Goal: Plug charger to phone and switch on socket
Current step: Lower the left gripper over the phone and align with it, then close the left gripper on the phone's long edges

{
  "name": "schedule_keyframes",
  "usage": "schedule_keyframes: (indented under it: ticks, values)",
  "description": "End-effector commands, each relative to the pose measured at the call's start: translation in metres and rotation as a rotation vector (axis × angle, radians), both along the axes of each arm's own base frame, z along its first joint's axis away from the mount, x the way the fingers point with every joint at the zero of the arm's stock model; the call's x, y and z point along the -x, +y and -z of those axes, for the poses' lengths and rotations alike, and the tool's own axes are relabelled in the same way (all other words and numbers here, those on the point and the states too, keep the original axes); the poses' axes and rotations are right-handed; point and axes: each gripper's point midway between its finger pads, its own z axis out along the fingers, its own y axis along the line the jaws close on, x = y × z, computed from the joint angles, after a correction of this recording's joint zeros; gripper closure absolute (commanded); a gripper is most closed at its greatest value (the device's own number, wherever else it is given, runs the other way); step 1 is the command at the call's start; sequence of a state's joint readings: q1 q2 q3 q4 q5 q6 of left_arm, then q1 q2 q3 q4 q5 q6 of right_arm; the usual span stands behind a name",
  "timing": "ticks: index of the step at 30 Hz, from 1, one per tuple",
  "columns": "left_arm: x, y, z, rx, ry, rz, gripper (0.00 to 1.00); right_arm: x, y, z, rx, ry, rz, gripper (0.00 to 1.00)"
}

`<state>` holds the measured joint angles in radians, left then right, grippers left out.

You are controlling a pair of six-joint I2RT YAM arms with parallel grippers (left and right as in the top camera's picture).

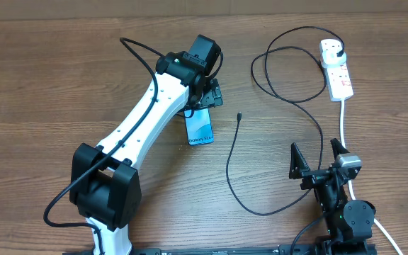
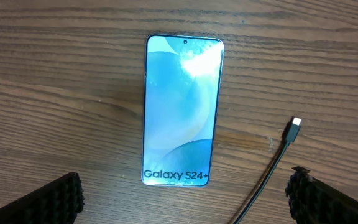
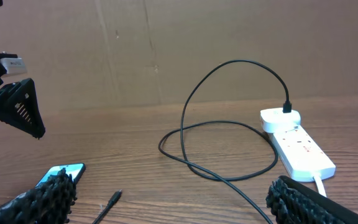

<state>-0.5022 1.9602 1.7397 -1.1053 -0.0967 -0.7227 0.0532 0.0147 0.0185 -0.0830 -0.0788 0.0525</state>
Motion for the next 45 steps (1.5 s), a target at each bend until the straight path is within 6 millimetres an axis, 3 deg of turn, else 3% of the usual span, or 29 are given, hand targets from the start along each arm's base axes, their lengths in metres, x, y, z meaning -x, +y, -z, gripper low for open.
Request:
schedule_keyframes:
  ticks: [1, 11, 45]
  values:
    - [0.007, 0.001, 0.016, -0.013, 0.041, 0.013, 0.00, 0.000, 0.001, 0.001, -0.004, -0.005, -0.005, 0.00]
    - [0.011, -0.005, 0.050, 0.014, 0.047, 0.025, 0.00, 0.000, 0.001, 0.001, -0.004, -0.005, -0.005, 0.00]
    - [0.007, 0.002, 0.063, -0.062, -0.014, -0.007, 0.00, 0.000, 0.001, 0.001, -0.004, -0.005, -0.005, 0.00]
